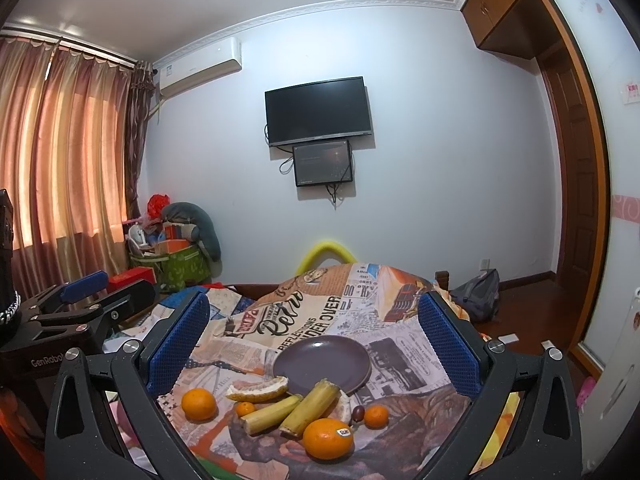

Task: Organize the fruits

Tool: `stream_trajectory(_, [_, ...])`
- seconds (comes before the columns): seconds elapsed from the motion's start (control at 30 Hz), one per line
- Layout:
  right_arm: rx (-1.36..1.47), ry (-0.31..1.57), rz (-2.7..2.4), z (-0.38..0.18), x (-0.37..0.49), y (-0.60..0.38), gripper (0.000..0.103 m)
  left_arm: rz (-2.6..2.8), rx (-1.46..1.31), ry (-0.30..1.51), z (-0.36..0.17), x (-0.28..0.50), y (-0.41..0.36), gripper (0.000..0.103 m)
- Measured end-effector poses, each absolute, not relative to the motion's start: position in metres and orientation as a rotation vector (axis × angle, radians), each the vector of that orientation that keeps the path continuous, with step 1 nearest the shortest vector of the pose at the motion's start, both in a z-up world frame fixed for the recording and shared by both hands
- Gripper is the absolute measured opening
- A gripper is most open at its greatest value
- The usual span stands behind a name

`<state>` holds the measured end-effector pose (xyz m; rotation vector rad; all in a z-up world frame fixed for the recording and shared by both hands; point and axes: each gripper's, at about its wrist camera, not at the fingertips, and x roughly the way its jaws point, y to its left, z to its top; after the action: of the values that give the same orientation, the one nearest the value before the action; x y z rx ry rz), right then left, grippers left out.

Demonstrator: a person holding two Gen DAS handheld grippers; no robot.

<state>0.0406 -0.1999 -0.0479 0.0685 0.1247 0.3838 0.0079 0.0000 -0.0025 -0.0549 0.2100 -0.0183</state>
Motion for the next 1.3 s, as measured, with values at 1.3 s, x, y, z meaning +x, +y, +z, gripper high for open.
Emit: stream_trajectory(1.3, [-0.039,0.625,0.364,-0.146,0.137,-0.183,0.103,0.095,-0.111,0.657,-0.136,0.119,0.107,0.099])
